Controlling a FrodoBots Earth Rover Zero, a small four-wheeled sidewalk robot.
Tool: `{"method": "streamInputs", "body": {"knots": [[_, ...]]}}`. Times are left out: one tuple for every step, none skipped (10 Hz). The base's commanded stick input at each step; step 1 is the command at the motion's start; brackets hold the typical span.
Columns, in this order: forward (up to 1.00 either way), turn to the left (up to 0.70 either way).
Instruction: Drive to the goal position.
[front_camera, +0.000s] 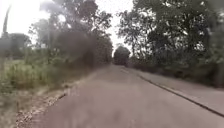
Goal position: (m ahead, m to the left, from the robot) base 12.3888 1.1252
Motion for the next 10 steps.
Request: {"method": "streamInputs", "body": {"knots": [[1.00,-0.08],[1.00,-0.26],[1.00,-0.34],[1.00,-0.40],[1.00,-0.40],[0.95,-0.38],[0.84,-0.34],[0.73,-0.29],[0.62,-0.25],[0.52,-0.21]]}}
